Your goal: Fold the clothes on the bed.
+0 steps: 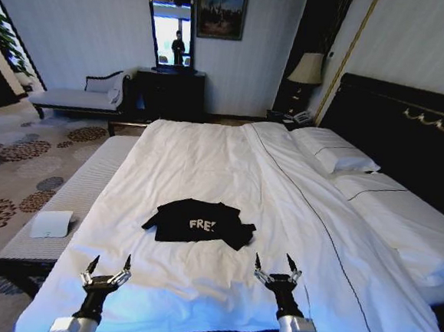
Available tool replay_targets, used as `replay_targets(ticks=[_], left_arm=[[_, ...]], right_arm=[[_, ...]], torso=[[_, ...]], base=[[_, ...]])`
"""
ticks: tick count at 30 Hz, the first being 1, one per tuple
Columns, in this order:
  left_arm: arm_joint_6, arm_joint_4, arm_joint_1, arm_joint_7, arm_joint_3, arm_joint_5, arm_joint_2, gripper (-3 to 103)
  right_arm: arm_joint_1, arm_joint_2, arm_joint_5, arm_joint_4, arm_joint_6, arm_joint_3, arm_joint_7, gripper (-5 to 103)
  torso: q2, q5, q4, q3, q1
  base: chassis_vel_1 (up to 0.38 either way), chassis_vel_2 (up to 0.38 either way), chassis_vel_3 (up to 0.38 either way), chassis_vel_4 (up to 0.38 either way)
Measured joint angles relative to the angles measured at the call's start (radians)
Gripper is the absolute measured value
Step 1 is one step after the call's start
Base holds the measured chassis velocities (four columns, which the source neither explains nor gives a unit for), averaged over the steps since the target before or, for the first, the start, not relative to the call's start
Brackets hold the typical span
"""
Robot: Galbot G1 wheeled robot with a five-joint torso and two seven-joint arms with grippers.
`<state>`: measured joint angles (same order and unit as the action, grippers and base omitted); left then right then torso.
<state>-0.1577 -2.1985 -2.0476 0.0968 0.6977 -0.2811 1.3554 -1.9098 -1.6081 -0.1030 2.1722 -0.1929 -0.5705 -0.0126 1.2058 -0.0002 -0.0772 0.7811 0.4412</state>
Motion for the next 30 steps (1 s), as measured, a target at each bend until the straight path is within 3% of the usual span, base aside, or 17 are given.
replay_targets(ticks=[7,10,12,13,16,19,22,24,27,28,30], left_arm=[[-0.001,0.018,0.002,-0.002,0.008,0.000,0.011,100],[-0.002,0.030,0.001,-0.004,0.008,0.000,0.021,100],[-0.005,0.041,-0.002,-0.013,0.007,-0.002,0.033,100],[-0.005,0.041,-0.002,-0.013,0.007,-0.002,0.033,100],[-0.015,0.057,-0.013,-0.023,0.005,0.005,0.054,100],[-0.021,0.057,-0.017,-0.035,0.002,0.005,0.064,100],[-0.036,0.052,-0.012,-0.064,-0.004,0.003,0.073,100],[-0.041,0.048,-0.008,-0.072,-0.005,0.003,0.072,100],[-0.045,0.028,0.012,-0.091,-0.012,0.006,0.059,100],[-0.045,0.024,0.018,-0.093,-0.016,0.011,0.054,100],[-0.044,0.022,0.023,-0.094,-0.020,0.015,0.051,100]], right_arm=[[0.029,0.084,0.070,-0.018,0.004,0.002,0.031,100],[0.060,0.167,0.163,-0.024,0.056,0.005,0.045,100],[0.109,0.239,0.277,-0.045,0.111,0.006,0.068,100],[0.109,0.239,0.277,-0.045,0.111,0.006,0.068,100],[0.217,0.370,0.537,-0.080,0.212,0.005,0.109,100],[0.300,0.484,0.671,-0.100,0.267,0.012,0.120,100],[0.453,0.628,0.916,-0.157,0.335,0.074,0.116,100],[0.491,0.646,0.966,-0.174,0.349,0.095,0.112,100],[0.677,0.678,1.164,-0.256,0.419,0.226,0.102,100],[0.752,0.676,1.227,-0.283,0.443,0.273,0.101,100],[0.798,0.669,1.283,-0.304,0.457,0.307,0.101,100]], torso=[[0.000,0.0003,0.0001,0.000,0.000],[0.000,0.0002,0.0001,0.000,0.000],[0.000,0.0004,0.0001,0.000,0.000],[0.000,0.0004,0.0001,0.000,0.000],[0.000,0.0006,0.0001,0.000,0.000],[0.000,0.0003,0.0003,0.000,0.000],[0.000,0.0005,0.0005,0.000,0.000],[0.000,0.0006,0.0001,0.000,0.000],[0.000,0.0009,-0.0003,0.000,0.000],[0.000,0.0001,0.0006,0.000,0.000],[0.000,-0.0003,0.0006,0.000,0.000]], base=[[0.000,0.000,0.000,0.000],[0.000,0.000,0.000,0.000],[0.000,0.000,0.000,0.000],[0.000,0.000,0.000,0.000],[0.000,0.000,0.000,0.000],[0.000,0.000,0.000,0.000],[0.000,0.000,0.000,0.000],[0.000,0.000,0.000,0.000],[0.000,0.000,0.000,0.000],[0.000,0.000,0.000,0.000],[0.000,0.000,0.000,0.000]])
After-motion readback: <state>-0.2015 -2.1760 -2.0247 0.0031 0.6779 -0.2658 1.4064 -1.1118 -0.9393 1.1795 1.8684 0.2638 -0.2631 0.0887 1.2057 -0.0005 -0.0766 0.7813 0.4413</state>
